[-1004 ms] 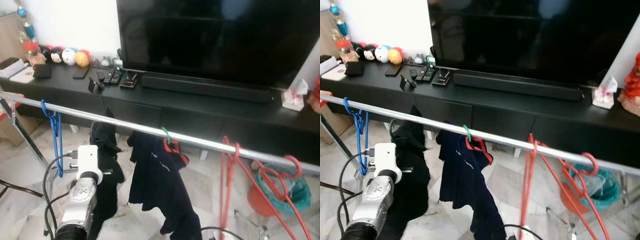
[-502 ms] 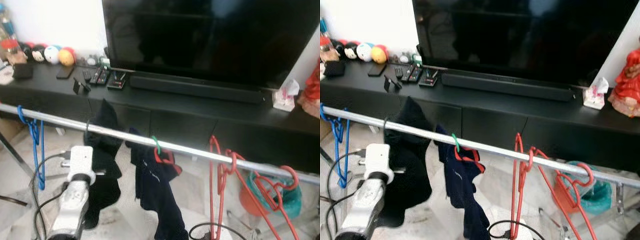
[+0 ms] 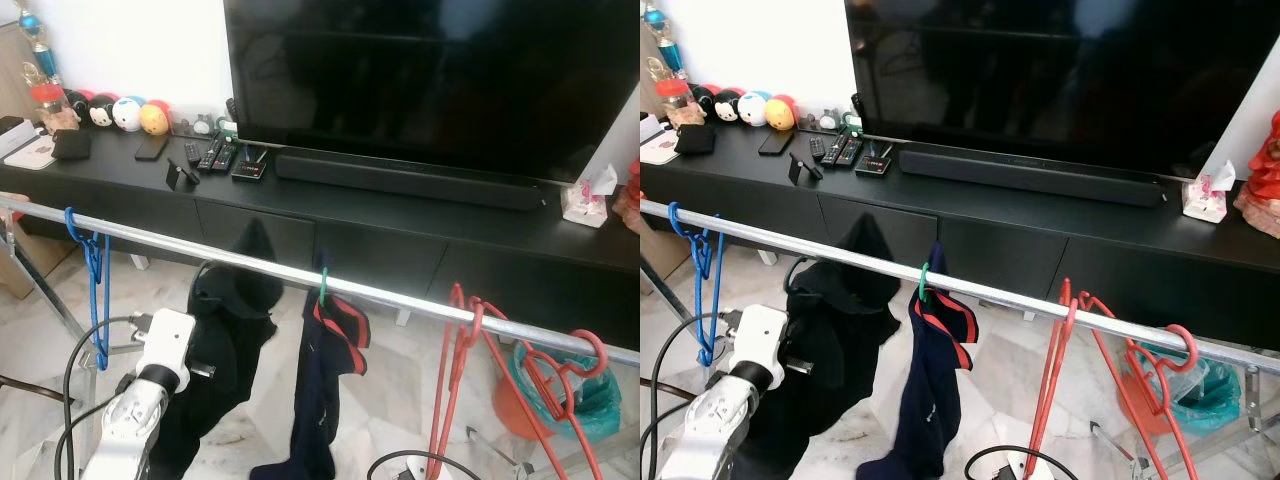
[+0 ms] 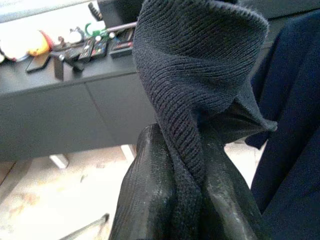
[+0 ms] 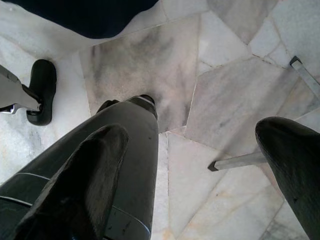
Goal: Hang hanger
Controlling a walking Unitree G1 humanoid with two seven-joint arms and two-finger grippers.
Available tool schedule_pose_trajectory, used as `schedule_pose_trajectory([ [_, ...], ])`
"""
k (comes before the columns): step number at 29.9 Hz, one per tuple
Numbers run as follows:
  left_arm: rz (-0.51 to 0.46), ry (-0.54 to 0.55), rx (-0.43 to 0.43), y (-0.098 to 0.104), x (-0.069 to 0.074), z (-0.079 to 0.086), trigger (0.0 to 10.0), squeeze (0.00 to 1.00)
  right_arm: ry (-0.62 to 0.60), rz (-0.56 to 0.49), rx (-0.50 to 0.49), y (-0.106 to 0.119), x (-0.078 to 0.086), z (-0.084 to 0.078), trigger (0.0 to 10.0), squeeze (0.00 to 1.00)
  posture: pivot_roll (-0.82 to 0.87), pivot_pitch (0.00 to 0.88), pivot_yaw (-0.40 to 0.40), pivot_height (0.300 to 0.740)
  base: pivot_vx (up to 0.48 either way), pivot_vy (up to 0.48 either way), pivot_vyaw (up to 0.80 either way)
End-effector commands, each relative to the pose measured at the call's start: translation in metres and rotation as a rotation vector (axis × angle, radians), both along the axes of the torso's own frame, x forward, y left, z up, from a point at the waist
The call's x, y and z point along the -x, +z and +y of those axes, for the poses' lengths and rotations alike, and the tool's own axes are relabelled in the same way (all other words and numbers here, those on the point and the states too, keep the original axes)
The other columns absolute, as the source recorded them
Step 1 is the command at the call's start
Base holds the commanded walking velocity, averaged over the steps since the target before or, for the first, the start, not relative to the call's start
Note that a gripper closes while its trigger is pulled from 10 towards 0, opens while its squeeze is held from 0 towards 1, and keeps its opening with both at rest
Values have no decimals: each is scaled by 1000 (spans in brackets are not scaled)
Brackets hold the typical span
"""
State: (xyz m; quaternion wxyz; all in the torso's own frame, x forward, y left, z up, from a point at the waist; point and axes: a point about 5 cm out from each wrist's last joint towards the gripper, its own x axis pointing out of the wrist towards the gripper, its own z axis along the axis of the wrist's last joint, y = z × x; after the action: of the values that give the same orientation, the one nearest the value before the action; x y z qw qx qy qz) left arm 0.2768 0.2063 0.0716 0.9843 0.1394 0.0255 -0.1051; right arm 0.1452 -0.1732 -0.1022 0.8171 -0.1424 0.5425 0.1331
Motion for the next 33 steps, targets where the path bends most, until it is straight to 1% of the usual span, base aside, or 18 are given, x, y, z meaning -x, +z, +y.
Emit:
schedule_pose_trajectory([
  [1, -45, -23, 1, 12, -9, -3, 10000, 0, 18, -3, 5, 0, 0, -1, 10000, 0, -149, 0, -41, 740, 0, 0, 0],
  [2, -62, -31, 9, 16, -14, -5, 10000, 0, 16, -3, 5, 0, 0, 0, 10000, 0, -150, 0, -40, 740, 0, 0, 0],
  [4, -76, -37, 20, 20, -17, -6, 10000, 0, 15, -4, 3, 0, 0, 0, 10000, 0, -154, 0, -37, 740, 0, 0, 0],
  [7, -40, -52, 9, 17, -18, -7, 10000, 0, 14, -2, 3, 0, 0, 0, 10000, 0, -155, 0, -35, 740, 0, 0, 0],
  [11, 23, -43, 59, 10, -21, -9, 10000, 0, 17, 2, 1, 0, 0, 1, 10000, 0, -147, 0, -34, 740, 0, 0, 0],
  [17, 42, -5, 102, 9, -28, -11, 10000, 0, 18, 3, -1, 0, 0, 1, 10000, 0, -150, 0, -33, 740, 0, 0, 0],
  [21, 50, 9, 132, 11, -35, -16, 10000, 0, 19, 5, -3, 0, 0, 1, 10000, 0, -153, 0, -34, 740, 0, 0, 0],
  [28, 54, 14, 147, 16, -48, -22, 10000, 0, 21, 11, -8, 0, 1, 1, 10000, 0, -156, 0, -34, 740, 0, 0, 0],
  [30, 76, 30, 126, 15, -51, -21, 10000, 0, 19, 12, -10, 0, 1, 0, 10000, 0, -156, 0, -34, 740, 0, 0, 0],
  [33, 92, 33, 122, 15, -55, -21, 10000, 0, 25, 16, -11, 0, 1, 1, 10000, 0, -154, 0, -35, 740, 0, 0, 0],
])
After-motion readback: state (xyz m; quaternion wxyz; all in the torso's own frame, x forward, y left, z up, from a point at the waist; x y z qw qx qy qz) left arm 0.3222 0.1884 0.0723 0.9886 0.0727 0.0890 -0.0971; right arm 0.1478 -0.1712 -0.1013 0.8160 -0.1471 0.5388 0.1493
